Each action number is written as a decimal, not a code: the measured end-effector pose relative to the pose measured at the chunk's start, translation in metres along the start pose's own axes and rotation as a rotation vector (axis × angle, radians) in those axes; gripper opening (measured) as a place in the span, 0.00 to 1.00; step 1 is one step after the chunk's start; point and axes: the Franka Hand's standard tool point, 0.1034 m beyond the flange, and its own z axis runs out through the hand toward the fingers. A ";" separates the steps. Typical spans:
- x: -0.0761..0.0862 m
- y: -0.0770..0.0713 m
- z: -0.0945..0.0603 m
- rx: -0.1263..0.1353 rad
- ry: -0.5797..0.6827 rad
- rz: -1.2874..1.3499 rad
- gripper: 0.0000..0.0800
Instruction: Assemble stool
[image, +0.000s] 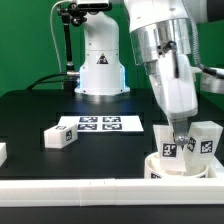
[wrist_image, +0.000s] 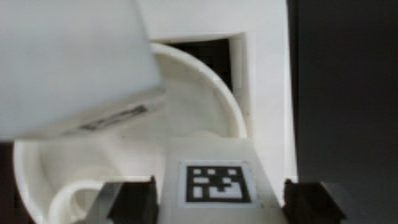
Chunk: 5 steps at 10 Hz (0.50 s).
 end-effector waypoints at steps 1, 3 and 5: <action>0.000 0.000 0.000 0.001 -0.005 0.034 0.43; 0.000 0.000 0.000 0.001 -0.010 0.104 0.43; -0.001 0.001 0.000 0.001 -0.011 0.106 0.44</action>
Offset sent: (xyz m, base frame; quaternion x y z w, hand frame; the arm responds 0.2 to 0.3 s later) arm 0.0000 0.0000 0.0000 0.0000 0.0000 0.1296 0.9916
